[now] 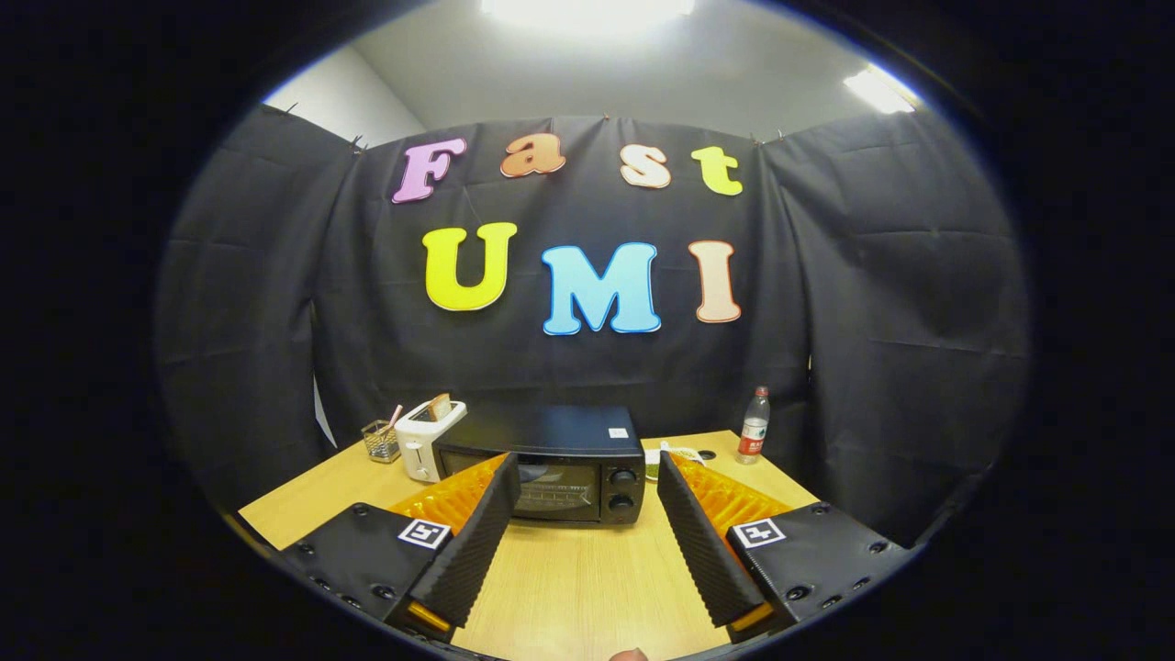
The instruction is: Open the toaster oven, put the food inside, and close the toaster oven door.
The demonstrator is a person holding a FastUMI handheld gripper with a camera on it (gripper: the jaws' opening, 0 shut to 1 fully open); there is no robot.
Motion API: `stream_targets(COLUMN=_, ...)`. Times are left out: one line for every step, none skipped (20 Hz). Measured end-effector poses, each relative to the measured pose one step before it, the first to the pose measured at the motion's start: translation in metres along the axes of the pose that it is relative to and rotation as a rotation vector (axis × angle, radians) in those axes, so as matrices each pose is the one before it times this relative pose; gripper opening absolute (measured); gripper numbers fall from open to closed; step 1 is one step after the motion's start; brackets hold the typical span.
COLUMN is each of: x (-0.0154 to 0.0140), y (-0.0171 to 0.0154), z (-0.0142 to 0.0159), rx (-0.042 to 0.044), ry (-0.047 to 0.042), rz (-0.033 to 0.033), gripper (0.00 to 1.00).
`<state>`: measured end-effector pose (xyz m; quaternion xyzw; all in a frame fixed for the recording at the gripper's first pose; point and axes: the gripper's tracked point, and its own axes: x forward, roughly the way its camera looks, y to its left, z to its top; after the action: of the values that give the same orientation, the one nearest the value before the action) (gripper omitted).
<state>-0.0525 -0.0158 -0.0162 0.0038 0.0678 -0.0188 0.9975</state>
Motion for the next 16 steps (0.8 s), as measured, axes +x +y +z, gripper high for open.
stream_targets(x=-0.00405, y=-0.00678, z=0.00079, rx=0.00261, ry=-0.00654, rz=0.00057, gripper=0.96)
stream_targets(x=-0.0009, y=-0.00628, z=-0.00177, rx=-0.00724, ry=-0.0057, rz=0.00172, gripper=0.96)
stream_targets(x=-0.00258, y=-0.00571, z=-0.0011, rx=-0.01594, ry=-0.00101, rz=0.00628, gripper=0.96)
stream_targets(x=-0.00099, y=-0.00615, z=-0.00352, rx=-0.02042, ry=0.00469, rz=0.00565, gripper=0.96)
stream_targets(x=-0.00134, y=-0.00531, z=-0.00301, rx=-0.01281, ry=0.00719, rz=0.00307, gripper=0.96)
stream_targets(x=-0.00026, y=-0.00334, z=-0.00175, rx=-0.00069, ry=0.00281, rz=0.00478, gripper=0.96)
stream_targets(x=-0.00124, y=-0.00362, z=0.00008, rx=0.00965, ry=-0.0039, rz=0.00633, gripper=0.96)
stream_targets(x=0.00006, y=-0.00276, z=-0.00066, rx=0.01439, ry=-0.00104, rz=0.002, gripper=0.96)
stream_targets(x=-0.00036, y=-0.0018, z=-0.0006, rx=0.01553, ry=0.00126, rz=0.00558, gripper=0.96)
stream_targets(x=0.00138, y=-0.00062, z=-0.00136, rx=0.00935, ry=-0.0051, rz=0.00626, gripper=0.96)
stream_targets(x=0.00022, y=-0.00198, z=0.00005, rx=0.00131, ry=-0.00285, rz=0.00127, gripper=0.96)
stream_targets(x=0.00108, y=-0.00107, z=-0.0035, rx=-0.00334, ry=0.00357, rz=0.00652, gripper=0.96)
stream_targets(x=-0.00061, y=0.00026, z=-0.00357, rx=-0.00221, ry=0.01112, rz=0.00386, gripper=0.96)
stream_targets(x=0.00093, y=0.00029, z=0.00025, rx=0.00019, ry=0.00072, rz=0.00174, gripper=0.96)
stream_targets(x=-0.00098, y=0.00004, z=0.00269, rx=0.0039, ry=-0.00254, rz=0.00304, gripper=0.96)
stream_targets(x=0.00073, y=0.00096, z=0.00149, rx=0.00363, ry=-0.00268, rz=0.00499, gripper=0.96)
